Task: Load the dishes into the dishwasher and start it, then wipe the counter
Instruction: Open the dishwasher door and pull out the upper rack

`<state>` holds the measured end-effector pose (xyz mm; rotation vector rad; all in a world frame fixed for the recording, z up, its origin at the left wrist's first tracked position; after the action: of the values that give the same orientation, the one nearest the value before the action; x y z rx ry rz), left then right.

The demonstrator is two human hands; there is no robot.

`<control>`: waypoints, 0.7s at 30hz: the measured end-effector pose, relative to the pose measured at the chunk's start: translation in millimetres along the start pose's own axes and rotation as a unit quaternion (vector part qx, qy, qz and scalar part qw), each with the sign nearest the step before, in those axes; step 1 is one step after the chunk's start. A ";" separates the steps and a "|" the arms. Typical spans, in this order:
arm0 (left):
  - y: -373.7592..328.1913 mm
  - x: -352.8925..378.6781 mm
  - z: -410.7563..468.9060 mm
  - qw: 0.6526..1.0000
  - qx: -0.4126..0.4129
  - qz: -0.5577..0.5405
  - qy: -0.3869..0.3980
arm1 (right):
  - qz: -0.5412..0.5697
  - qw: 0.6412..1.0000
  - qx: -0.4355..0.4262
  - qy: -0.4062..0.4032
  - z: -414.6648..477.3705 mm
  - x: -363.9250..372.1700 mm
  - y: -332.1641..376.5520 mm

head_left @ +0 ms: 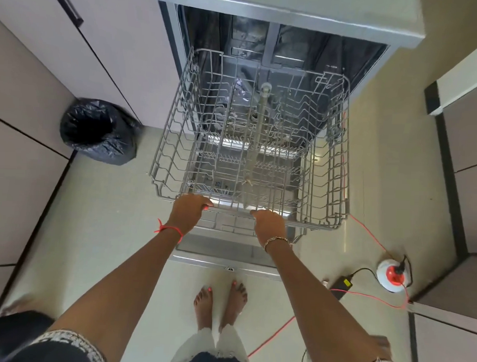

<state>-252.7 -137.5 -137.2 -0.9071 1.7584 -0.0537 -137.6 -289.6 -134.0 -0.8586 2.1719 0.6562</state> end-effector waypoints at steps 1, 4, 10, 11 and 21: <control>-0.9 0.2 0.6 1.000 0.001 0.008 0.008 | 0.001 1.000 -0.001 -0.001 0.4 -0.4 -0.1; -4.3 0.4 2.2 1.000 0.003 0.016 0.007 | 0.004 1.000 0.003 0.003 0.3 1.5 -1.6; 3.1 7.8 0.9 0.999 -0.015 0.010 0.051 | 0.004 1.000 0.009 0.018 2.4 3.2 -0.7; 3.7 10.6 0.0 0.997 -0.020 0.005 0.077 | 0.004 1.000 0.009 0.029 2.4 3.4 0.1; -7.8 -32.5 -44.1 0.997 -0.003 0.029 0.064 | 0.008 0.996 -0.084 0.031 -16.4 -55.6 48.6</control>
<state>-281.8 -140.8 -90.3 -0.8720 1.9049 -0.0704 -150.4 -247.7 -72.4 -0.9603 2.2034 0.8411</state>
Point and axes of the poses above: each hand's wrist, its own z-axis towards the middle knuckle, its own x-axis out of the palm, y = z × x, the point moved 6 cm from there along z, towards the middle knuckle, and after that the axes turned 14 degrees about y, right-handed, at the moved point
